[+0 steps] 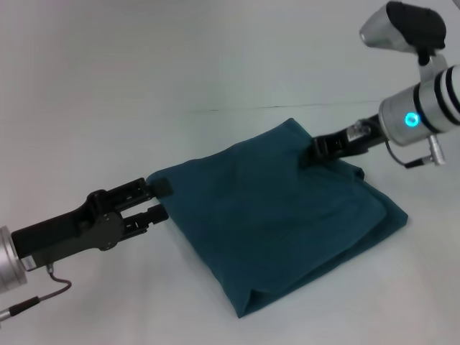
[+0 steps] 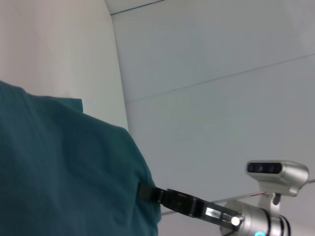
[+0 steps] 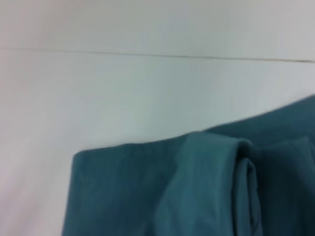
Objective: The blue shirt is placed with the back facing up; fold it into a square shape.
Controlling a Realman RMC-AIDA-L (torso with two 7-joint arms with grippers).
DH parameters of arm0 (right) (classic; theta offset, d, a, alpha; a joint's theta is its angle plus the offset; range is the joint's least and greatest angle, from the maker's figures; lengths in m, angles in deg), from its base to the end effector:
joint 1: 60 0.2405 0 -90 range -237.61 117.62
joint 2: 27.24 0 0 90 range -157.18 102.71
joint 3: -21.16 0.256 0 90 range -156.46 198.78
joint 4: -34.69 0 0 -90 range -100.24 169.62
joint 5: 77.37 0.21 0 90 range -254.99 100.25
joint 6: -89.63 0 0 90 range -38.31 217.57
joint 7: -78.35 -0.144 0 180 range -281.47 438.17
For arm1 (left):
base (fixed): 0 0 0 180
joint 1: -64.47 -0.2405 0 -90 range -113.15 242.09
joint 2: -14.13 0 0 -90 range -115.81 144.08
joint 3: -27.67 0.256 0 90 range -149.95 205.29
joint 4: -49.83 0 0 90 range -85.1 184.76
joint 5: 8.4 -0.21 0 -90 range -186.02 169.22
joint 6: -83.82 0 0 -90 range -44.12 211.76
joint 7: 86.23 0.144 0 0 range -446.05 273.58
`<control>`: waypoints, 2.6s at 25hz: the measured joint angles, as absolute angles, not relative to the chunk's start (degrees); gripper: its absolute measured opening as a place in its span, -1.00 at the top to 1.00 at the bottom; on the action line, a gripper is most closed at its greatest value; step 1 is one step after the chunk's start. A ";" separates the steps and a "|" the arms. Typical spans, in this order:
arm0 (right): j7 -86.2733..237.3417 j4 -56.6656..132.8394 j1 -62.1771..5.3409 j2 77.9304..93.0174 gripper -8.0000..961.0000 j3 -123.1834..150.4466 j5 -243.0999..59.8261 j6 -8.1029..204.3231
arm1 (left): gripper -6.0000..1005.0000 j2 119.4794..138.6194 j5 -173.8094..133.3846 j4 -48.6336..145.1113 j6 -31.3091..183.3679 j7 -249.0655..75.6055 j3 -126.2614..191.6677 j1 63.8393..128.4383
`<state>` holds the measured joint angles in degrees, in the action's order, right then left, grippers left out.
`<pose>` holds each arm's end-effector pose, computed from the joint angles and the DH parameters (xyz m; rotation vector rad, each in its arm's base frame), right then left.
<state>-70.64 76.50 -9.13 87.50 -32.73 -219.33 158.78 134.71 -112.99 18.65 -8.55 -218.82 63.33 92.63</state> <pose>0.1984 0.4431 0.0124 -2.2936 1.4331 0.0506 -0.2579 0.3157 -0.0058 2.0297 1.9455 1.1741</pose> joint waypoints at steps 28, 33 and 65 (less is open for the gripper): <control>-75.00 82.55 -10.52 87.88 0.79 -32.46 -229.23 158.80 | -0.50 134.82 -112.99 18.78 -8.55 -218.62 62.46 92.70; -74.96 78.85 -9.70 88.06 0.80 -32.60 -231.52 155.99 | -0.50 134.81 -112.99 18.81 -8.55 -218.79 62.48 92.68; -78.11 72.67 -6.03 88.56 0.66 -33.61 -239.46 149.48 | -0.50 134.90 -112.99 18.81 -7.76 -219.11 61.49 93.03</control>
